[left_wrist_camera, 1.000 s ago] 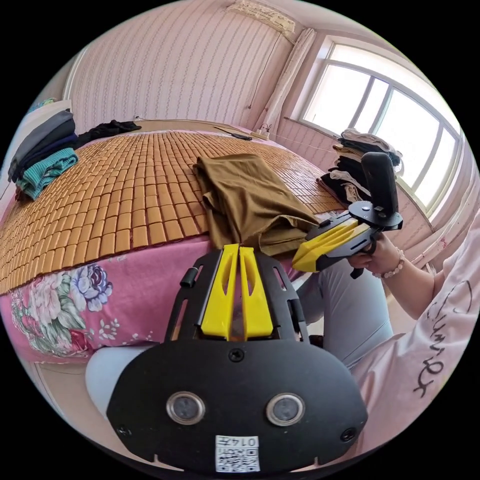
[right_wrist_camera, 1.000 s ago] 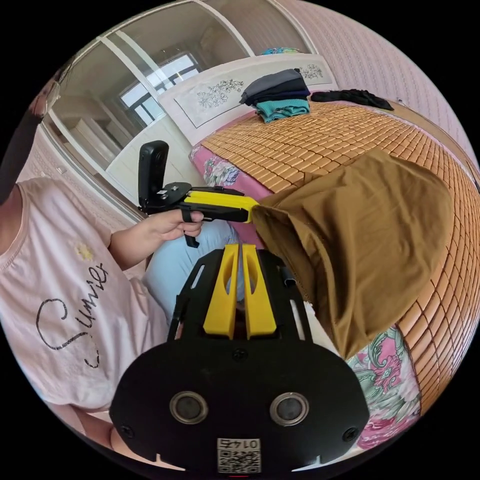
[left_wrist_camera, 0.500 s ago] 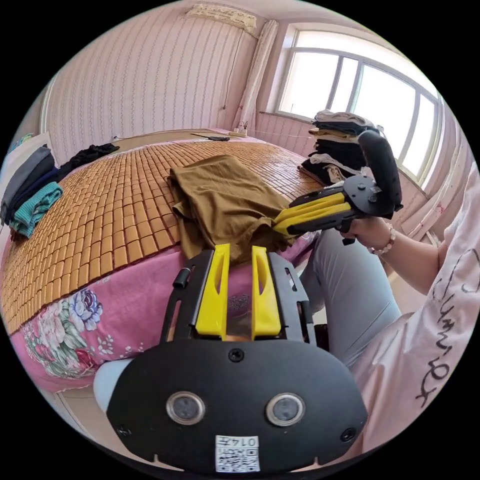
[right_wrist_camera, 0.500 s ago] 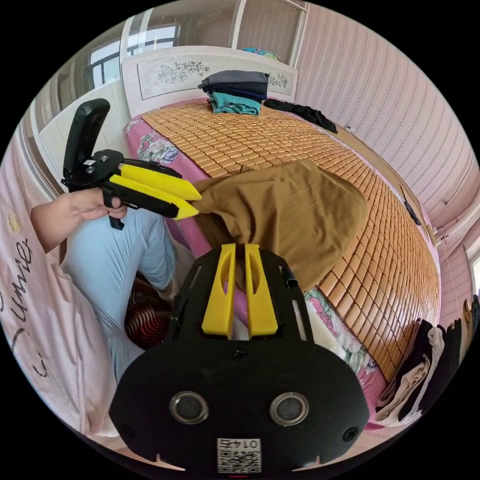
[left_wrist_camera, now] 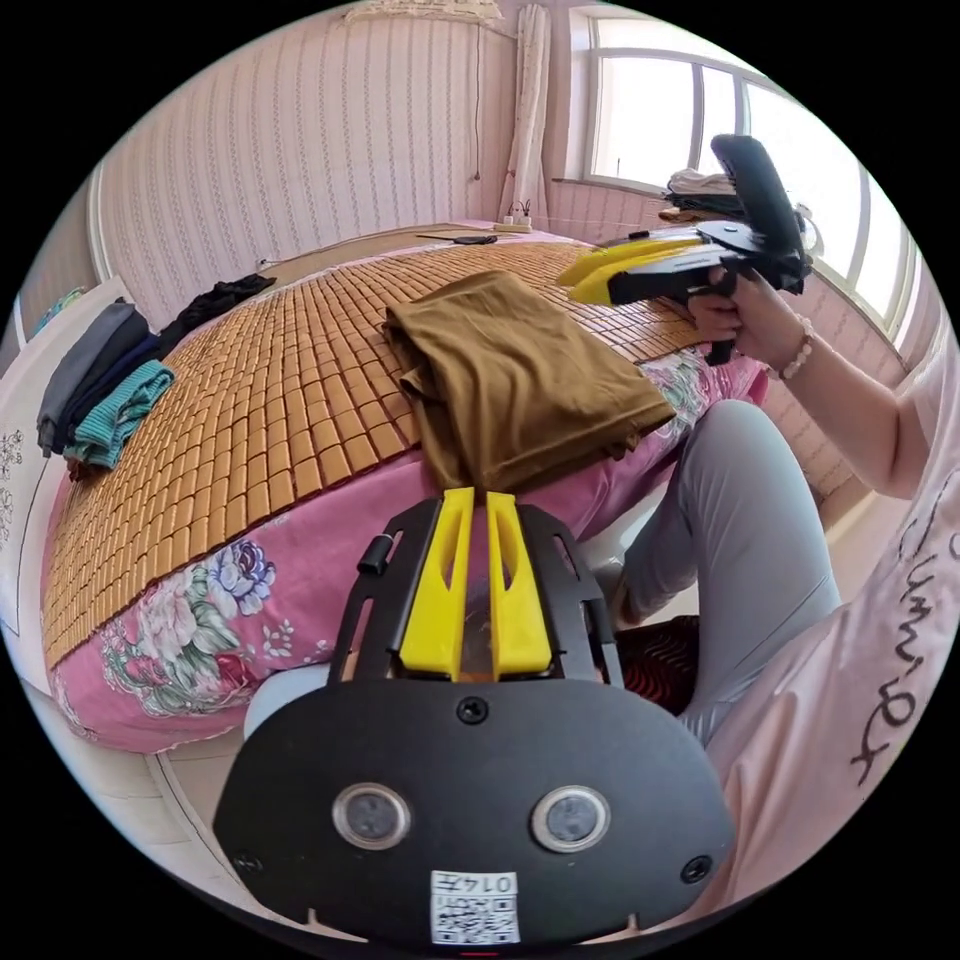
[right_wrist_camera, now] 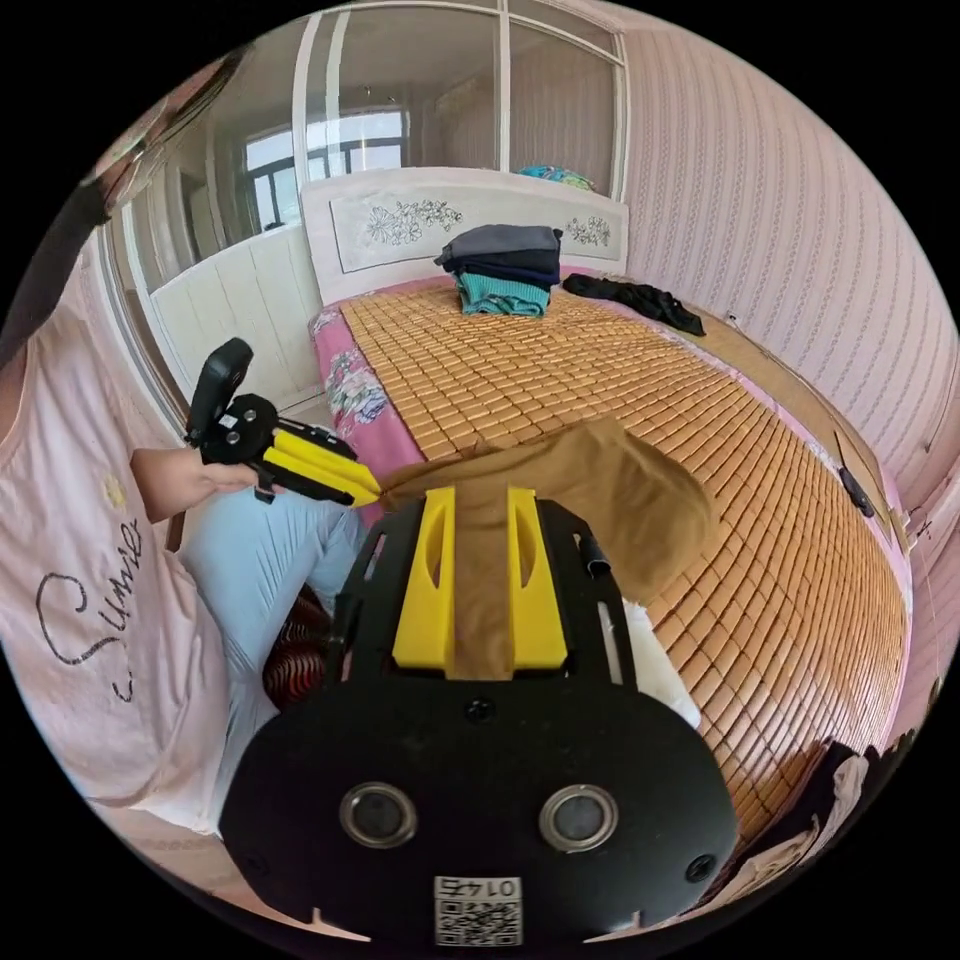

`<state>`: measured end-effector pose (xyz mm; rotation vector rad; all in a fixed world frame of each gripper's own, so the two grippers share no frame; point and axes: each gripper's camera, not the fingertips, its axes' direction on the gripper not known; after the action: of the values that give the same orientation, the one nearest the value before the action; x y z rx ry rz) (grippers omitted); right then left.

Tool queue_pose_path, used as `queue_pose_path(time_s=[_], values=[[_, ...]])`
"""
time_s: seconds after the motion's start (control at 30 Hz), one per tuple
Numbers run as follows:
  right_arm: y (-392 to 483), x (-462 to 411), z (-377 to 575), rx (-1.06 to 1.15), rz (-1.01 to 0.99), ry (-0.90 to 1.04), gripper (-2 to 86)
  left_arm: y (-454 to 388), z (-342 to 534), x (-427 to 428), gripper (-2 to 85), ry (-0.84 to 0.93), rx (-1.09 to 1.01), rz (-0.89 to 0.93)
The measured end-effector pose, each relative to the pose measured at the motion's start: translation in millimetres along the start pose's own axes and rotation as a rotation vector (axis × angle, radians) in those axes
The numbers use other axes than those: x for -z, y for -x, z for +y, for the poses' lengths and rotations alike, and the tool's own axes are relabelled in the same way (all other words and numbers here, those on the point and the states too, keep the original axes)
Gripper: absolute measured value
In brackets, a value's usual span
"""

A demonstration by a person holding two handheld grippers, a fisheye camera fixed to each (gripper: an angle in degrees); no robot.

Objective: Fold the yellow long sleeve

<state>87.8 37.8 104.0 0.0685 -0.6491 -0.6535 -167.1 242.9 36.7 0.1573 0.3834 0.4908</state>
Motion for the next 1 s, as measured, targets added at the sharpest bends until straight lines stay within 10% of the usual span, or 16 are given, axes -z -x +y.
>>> queue_pose_path(time_s=[0.43,0.7,1.0], values=[[-120,-176,-128,-0.146,0.067,0.425,6.0,9,-13,-28,4.1,-0.058,0.078,0.014],[-125,-117,-160,-0.133,0.045,0.214,0.5,26,-16,21,-0.8,-0.222,0.116,0.102],[-136,-170,-181,-0.126,0.040,0.438,3.4,51,-7,-23,-0.5,-0.064,0.185,0.072]])
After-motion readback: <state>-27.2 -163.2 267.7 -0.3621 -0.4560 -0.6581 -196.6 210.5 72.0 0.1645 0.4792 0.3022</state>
